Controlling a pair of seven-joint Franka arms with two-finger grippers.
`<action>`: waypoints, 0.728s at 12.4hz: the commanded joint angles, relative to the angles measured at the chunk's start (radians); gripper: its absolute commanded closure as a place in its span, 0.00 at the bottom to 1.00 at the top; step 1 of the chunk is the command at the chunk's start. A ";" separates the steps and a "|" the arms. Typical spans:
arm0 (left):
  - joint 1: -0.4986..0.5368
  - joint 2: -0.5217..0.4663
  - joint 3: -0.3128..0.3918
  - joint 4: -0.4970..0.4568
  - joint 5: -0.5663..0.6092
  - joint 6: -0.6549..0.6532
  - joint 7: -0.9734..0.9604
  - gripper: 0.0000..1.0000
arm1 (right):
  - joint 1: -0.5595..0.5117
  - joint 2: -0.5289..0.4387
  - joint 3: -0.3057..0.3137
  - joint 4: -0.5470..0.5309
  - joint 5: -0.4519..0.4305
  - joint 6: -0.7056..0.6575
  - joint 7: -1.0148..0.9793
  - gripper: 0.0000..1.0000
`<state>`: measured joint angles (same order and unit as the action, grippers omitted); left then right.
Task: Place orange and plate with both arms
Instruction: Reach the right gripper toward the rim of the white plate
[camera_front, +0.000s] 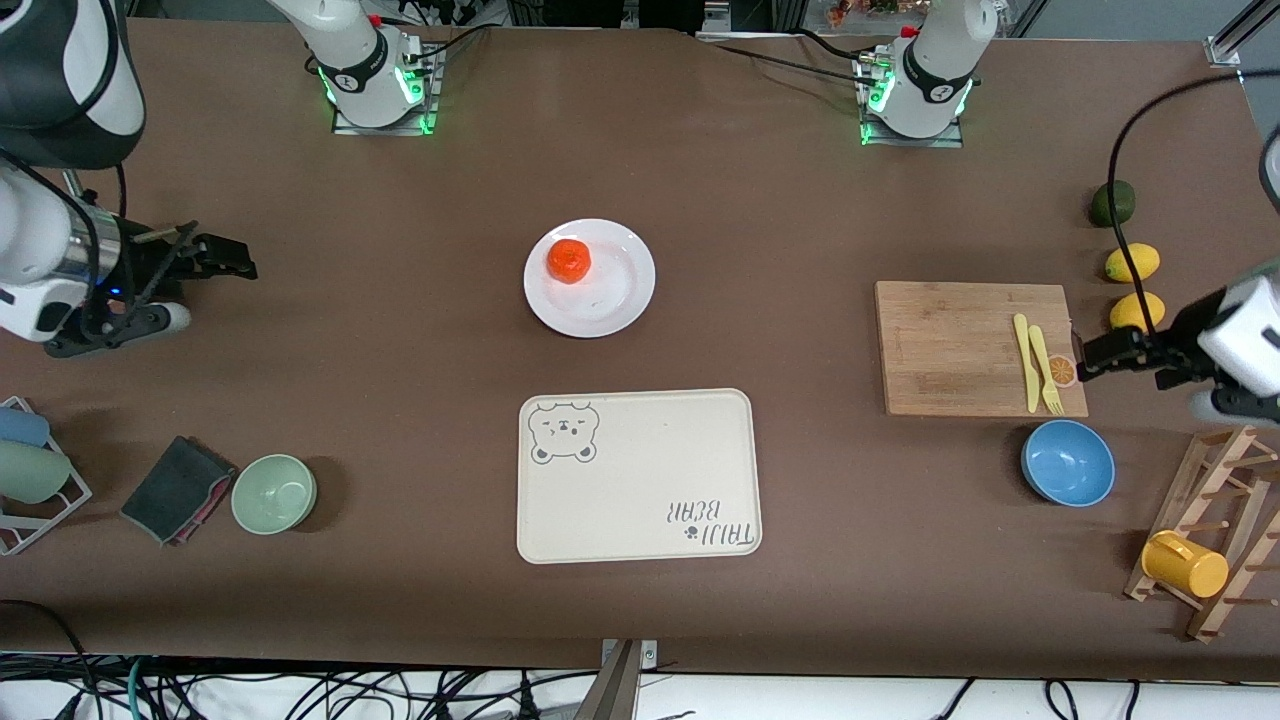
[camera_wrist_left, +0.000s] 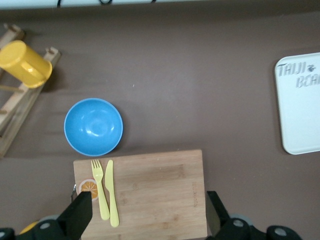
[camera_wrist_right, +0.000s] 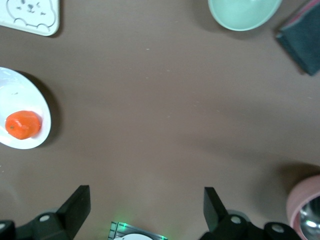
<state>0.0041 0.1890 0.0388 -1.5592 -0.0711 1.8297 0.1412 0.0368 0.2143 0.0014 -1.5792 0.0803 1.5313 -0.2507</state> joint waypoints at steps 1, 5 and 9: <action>-0.062 -0.189 0.096 -0.169 0.031 0.030 0.020 0.00 | 0.031 0.051 0.003 0.028 0.096 0.022 -0.013 0.00; -0.059 -0.175 0.101 -0.136 0.077 -0.096 0.026 0.00 | 0.041 0.077 0.006 -0.094 0.272 0.186 -0.013 0.00; -0.067 -0.172 0.098 -0.134 0.080 -0.099 0.029 0.00 | 0.038 0.079 0.080 -0.327 0.472 0.441 -0.033 0.00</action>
<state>-0.0528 0.0145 0.1387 -1.7036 -0.0210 1.7430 0.1516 0.0824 0.3127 0.0414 -1.8109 0.4950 1.8903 -0.2643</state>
